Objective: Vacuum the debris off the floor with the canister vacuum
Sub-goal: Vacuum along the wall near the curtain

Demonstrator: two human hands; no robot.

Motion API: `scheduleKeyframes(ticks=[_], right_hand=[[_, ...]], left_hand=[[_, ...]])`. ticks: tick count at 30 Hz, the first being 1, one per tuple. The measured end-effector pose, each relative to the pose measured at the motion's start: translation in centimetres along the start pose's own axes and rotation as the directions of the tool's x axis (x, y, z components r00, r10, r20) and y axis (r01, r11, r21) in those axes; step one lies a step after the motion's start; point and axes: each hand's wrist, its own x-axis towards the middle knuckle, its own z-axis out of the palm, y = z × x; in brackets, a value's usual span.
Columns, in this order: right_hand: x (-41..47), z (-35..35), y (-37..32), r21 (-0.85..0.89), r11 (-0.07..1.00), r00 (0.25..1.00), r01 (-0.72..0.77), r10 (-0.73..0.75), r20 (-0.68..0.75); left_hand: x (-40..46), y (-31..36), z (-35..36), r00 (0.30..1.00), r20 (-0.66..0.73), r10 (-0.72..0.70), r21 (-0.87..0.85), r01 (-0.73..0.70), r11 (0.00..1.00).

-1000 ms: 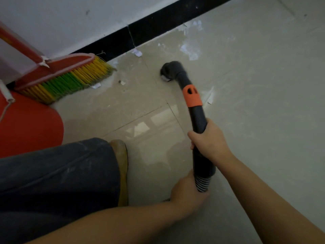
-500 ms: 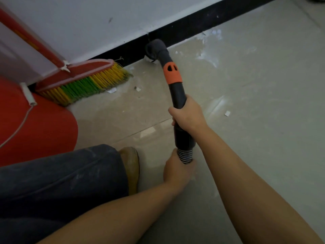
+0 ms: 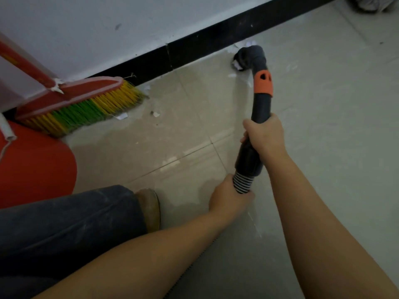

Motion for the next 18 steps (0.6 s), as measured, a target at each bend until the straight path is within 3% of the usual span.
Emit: scheduleKeyframes(ticks=[6,9,11,13,14,18], right_hand=[[-0.3,1.8,-1.4,-0.238,0.967,0.972,0.096,-0.039,0.231],[0.6,-0.2,-0.9,-0.252,0.967,0.996,0.032,-0.01,0.09],[1.0,-2.7,0.0,-0.136,0.989,0.995,-0.063,0.051,-0.09],[0.7,-4.6,0.8,-0.023,0.994,0.987,-0.104,0.1,-0.127],[0.3,-5.0,0.8,-0.023,0.995,0.992,-0.097,0.095,-0.079],[-1.8,-4.2,-0.3,-0.304,0.951,0.964,0.059,0.025,0.266]], left_hand=[[-0.5,0.0,1.1,0.998,-0.065,0.021,-0.102,-0.028,0.994],[-0.1,0.9,1.4,0.998,0.011,0.064,-0.075,-0.063,0.995],[0.0,1.7,1.7,0.992,0.094,0.085,-0.003,-0.085,0.996],[-0.4,2.1,2.2,0.985,0.144,0.091,0.026,-0.096,0.995],[-0.9,2.0,2.6,0.985,0.144,0.093,0.02,-0.097,0.995],[-3.4,1.3,4.7,0.991,0.098,0.093,-0.047,-0.089,0.995]])
